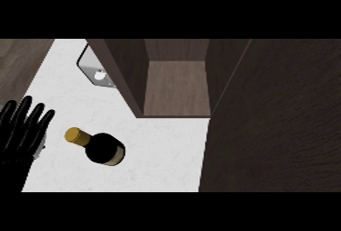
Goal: Pick up the wine, place it into the cabinet and close the cabinet
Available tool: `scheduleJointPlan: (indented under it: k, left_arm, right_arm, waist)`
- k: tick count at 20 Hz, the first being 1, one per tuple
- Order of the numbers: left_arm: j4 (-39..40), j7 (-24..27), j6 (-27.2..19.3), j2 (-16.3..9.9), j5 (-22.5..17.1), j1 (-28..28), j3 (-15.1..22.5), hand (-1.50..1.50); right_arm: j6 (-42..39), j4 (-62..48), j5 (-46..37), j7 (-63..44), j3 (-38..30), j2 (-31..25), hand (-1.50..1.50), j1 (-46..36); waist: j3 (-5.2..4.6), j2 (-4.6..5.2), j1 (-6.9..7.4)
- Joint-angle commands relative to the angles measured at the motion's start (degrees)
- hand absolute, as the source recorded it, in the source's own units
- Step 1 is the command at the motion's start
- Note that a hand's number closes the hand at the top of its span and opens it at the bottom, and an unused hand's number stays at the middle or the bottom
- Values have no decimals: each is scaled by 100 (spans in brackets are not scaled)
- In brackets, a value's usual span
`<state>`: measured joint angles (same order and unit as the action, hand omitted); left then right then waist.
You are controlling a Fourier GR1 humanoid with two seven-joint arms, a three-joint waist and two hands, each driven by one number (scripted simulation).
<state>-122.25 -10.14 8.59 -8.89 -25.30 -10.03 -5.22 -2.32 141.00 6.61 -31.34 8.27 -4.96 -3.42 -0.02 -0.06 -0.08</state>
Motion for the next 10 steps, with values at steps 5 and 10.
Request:
scheduleJointPlan:
  k: [5,10]
  left_arm:
    - [1744,783,658,-115,329,356,-307,-150]
    - [2474,1059,932,-102,393,579,-332,-150]
  right_arm:
    - [-85,490,208,-37,6,71,-150,271]
    - [-82,485,209,-155,-35,104,-150,153]
  waist:
    - [1,4,-22]
    - [1,3,-14]
